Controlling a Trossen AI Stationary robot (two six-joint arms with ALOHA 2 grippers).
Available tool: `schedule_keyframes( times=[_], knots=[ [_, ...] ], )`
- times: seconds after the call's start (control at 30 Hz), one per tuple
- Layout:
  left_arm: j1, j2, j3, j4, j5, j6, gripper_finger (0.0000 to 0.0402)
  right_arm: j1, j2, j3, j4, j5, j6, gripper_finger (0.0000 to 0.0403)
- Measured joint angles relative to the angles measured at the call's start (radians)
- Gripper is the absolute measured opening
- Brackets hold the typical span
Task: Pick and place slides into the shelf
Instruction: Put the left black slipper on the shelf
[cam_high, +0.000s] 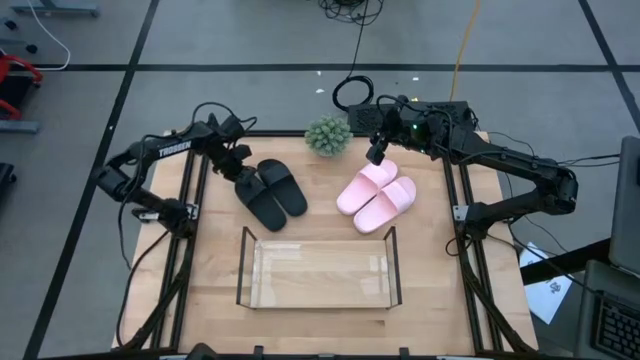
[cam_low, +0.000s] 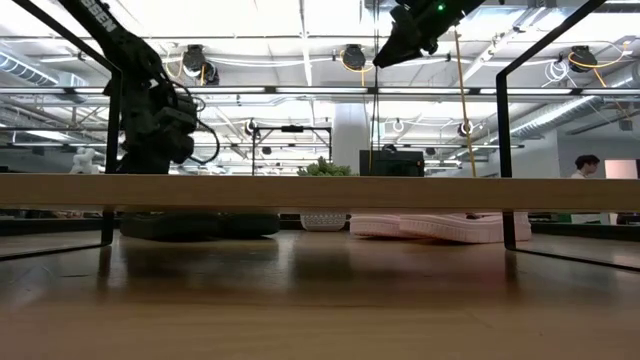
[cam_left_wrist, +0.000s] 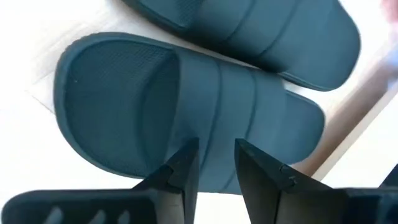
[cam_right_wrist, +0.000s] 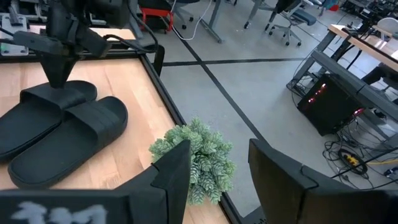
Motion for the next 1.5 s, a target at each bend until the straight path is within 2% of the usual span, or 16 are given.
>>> schedule_keyframes(
  times=[0.47,0.6,1.13,1.3,1.5],
  knots=[
    [0.083,0.017,0.000,0.000,0.006,0.039,0.0104,0.000,0.000,0.000,0.000,0.000,0.000,0.0153],
    [0.088,0.017,0.000,0.000,0.038,0.054,0.0104,0.000,0.000,0.000,0.000,0.000,0.000,0.0153],
    [0.090,0.017,0.000,0.046,-0.027,0.051,0.0104,0.000,0.000,0.000,0.001,0.000,0.003,0.0153],
    [0.091,0.017,0.000,0.045,0.014,0.041,0.0104,0.000,0.000,0.000,0.001,0.000,0.003,0.0153],
    [0.090,0.017,0.000,0.041,0.002,0.039,0.0104,0.000,0.000,0.000,0.001,0.000,0.003,0.0153]
  ],
)
